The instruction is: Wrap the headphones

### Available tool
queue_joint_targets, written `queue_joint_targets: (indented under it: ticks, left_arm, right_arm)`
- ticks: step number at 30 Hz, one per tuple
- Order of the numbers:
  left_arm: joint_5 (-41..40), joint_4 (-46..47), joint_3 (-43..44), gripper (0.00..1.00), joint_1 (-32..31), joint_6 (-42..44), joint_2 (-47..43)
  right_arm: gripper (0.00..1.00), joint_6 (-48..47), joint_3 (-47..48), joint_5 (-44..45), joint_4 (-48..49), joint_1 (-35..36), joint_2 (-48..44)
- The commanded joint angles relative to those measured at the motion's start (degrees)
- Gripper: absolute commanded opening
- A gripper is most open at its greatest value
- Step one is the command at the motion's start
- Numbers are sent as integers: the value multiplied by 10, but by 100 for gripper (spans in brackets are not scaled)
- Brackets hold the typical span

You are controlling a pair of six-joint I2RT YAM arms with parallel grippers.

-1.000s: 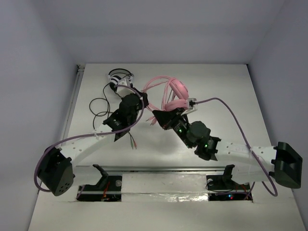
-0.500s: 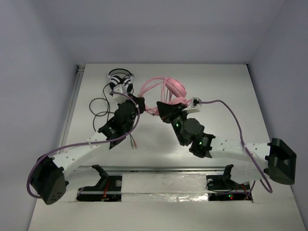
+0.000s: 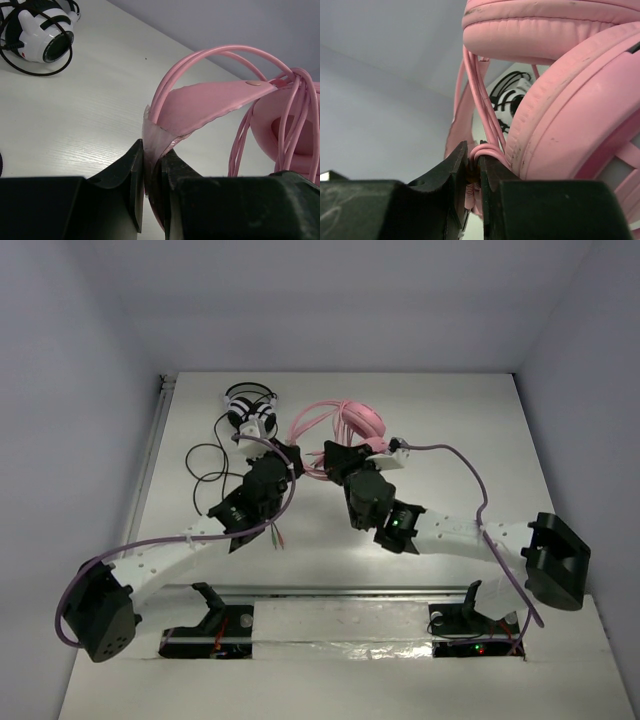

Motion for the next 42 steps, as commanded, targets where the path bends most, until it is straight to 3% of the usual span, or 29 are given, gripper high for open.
queue_joint_targets:
  ticks: [1, 12, 19, 29, 32, 33, 42]
  left_arm:
    - [36, 19, 23, 0, -33, 19, -1]
    - [26, 16, 74, 0, -62, 31, 42]
    - [11, 25, 93, 0, -62, 55, 51]
    - [-18, 21, 129, 0, -62, 87, 102]
    - [-5, -3, 138, 0, -56, 65, 122]
    - [10, -7, 138, 0, -49, 49, 126]
    - [37, -12, 120, 0, -20, 32, 160]
  right_arm:
    - [0, 7, 45, 95, 9, -37, 14]
    - [0, 7, 96, 139, -72, -48, 79]
    - [0, 20, 109, 40, -117, -48, 129]
    - [0, -13, 53, -105, -151, -38, 104]
    - [5, -11, 53, -142, -188, -25, 105]
    - [12, -10, 52, -151, -202, -19, 106]
    - [46, -15, 81, -289, -310, -19, 87]
